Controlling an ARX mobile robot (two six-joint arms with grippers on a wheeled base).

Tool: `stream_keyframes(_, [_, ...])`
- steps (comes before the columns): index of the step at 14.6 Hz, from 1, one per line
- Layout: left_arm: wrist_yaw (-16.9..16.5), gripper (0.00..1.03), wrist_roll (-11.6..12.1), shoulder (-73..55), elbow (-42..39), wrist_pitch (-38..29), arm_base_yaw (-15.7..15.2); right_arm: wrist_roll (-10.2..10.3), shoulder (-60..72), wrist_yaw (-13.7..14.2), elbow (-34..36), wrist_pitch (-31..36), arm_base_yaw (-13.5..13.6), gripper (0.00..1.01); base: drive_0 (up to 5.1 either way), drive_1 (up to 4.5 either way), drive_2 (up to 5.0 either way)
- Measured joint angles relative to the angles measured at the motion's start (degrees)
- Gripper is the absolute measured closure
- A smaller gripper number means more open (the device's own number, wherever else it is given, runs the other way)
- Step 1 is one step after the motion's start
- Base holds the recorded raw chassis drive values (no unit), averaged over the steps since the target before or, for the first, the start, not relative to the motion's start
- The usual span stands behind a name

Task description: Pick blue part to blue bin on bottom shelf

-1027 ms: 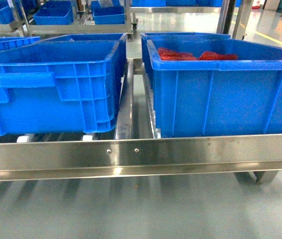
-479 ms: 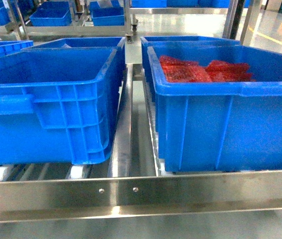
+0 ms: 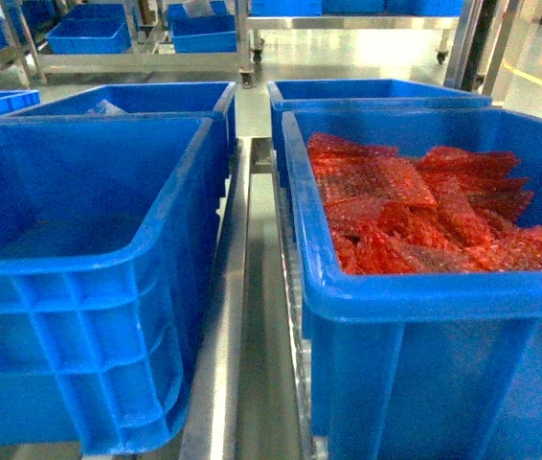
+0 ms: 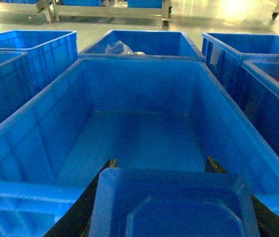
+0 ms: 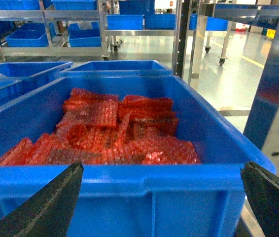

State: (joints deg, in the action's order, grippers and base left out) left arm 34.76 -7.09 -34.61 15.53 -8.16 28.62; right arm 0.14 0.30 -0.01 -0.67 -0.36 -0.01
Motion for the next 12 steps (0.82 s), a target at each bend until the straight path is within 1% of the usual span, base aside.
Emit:
stream_keyframes(1, [0.00,0.60,0.00,0.00,0.00,-0.02,0.00,0.00,0.00,0.00,0.00,0.15,0.00,0.03,0.1,4.31,-4.2])
stream_keyframes(12, [-0.02,0.60,0.00,-0.13,0.00,-0.02,0.00,0.00,0.00,0.00,0.00,0.09,0.00,0.03,0.0,0.00,0.0])
